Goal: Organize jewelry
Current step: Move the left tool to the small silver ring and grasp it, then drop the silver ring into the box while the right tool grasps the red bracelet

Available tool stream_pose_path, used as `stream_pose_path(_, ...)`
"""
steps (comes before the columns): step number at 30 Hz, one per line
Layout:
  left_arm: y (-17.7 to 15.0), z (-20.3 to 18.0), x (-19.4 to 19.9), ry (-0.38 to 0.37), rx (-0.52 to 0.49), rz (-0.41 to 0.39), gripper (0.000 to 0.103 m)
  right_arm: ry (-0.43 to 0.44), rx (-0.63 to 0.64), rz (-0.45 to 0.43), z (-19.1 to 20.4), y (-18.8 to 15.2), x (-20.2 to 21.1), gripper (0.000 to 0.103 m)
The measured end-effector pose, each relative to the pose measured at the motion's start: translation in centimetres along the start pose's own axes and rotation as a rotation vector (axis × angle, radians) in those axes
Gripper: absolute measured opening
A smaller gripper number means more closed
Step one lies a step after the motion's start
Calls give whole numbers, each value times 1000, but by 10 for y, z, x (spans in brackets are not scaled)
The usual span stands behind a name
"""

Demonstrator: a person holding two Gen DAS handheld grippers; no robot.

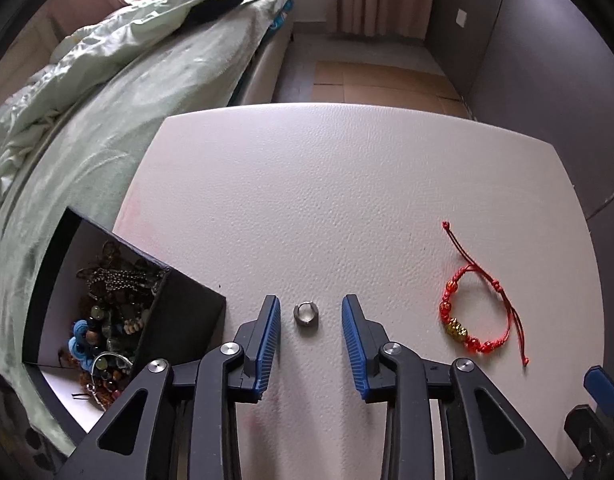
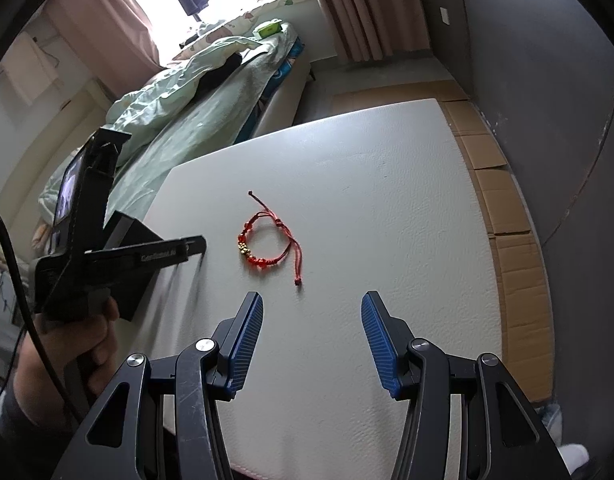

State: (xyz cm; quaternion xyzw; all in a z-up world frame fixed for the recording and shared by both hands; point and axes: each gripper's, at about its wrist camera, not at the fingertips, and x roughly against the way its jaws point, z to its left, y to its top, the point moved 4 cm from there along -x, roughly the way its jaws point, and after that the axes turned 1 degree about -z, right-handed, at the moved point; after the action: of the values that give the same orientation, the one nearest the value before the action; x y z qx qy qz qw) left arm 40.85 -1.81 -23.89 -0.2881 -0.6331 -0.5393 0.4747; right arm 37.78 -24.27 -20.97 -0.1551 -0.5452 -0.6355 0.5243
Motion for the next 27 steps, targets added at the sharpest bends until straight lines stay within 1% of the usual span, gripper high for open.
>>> stream_pose_path(2,-1,-3,1,-13,-8,-4,23,3,1,1,2,1,-1,52)
stream_pose_path(3,-1,-5,1,-20,-20,-4,15,4,2,2,3,2,-2,52)
stream_pose_path(4,-1,-6,1,-28,-31,1,14,3,4,3,3,3,-2,52)
stream_pose_path(8,0,-4,2,-97,-16,18,13,2,31,6,9,9,-8,52)
stream_pose_path(15,2,3,18,-173,-9,3,13,-25,113,48,19,26,-30,51)
stream_pose_path(17,4,4,25,-195,-5,-4,13,-36,140,59,23,31,-36,47)
stream_pose_path(21,6,10,39,-224,-6,-24,13,-69,196,76,31,41,-48,43)
stream_pose_path(27,12,32,56,-256,17,-55,13,-101,231,107,38,47,-64,37)
